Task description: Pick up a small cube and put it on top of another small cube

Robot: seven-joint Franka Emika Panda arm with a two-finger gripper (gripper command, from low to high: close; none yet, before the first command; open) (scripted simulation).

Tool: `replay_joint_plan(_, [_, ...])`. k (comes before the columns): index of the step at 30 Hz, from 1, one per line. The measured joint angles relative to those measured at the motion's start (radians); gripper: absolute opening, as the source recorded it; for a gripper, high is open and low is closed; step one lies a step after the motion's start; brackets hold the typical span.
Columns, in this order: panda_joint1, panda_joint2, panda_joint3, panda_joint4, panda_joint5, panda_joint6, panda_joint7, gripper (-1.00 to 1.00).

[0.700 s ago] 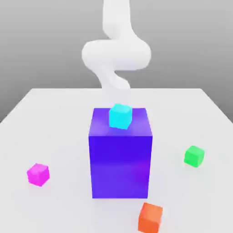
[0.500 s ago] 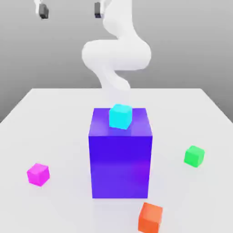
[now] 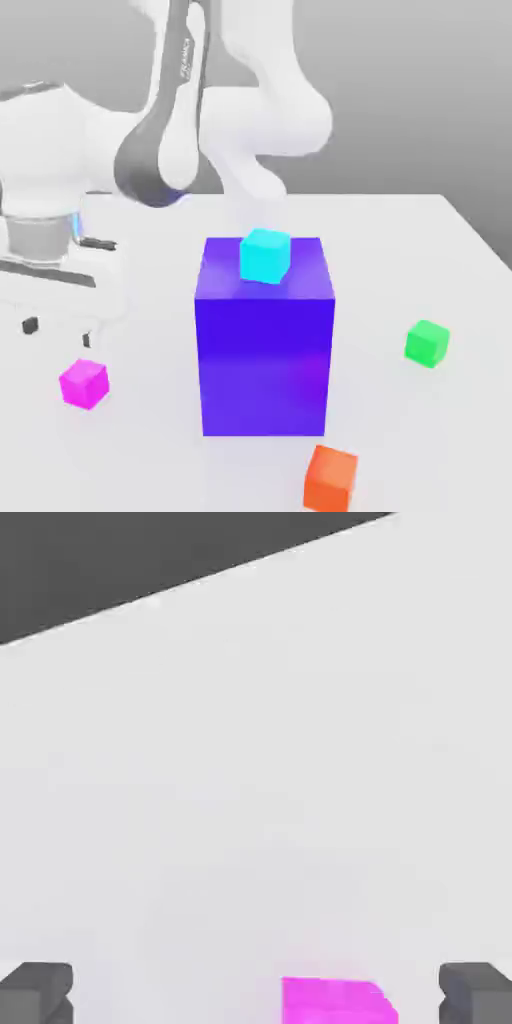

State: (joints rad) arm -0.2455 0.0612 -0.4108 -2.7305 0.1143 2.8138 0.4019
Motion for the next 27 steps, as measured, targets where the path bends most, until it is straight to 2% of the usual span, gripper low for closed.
replay_joint_plan(2, [-0.030,0.075,0.035,-0.001,0.071,0.049,-0.062,0.00])
replay_joint_plan(6, [-0.159,0.220,0.195,0.028,0.219,0.157,-0.177,0.00])
replay_joint_plan(7, [-0.194,0.255,0.237,0.036,0.249,0.184,-0.201,-1.00])
replay_joint_plan(13, [-0.215,0.271,0.259,0.040,0.259,0.196,-0.209,-1.00])
replay_joint_plan(15, [-0.184,0.240,0.223,0.032,0.231,0.172,-0.187,-1.00])
replay_joint_plan(20, [-0.103,0.068,0.095,-0.009,0.028,0.047,-0.034,-1.00])
replay_joint_plan(27, [-0.040,0.100,0.157,0.109,-0.178,-0.039,-0.254,-1.00])
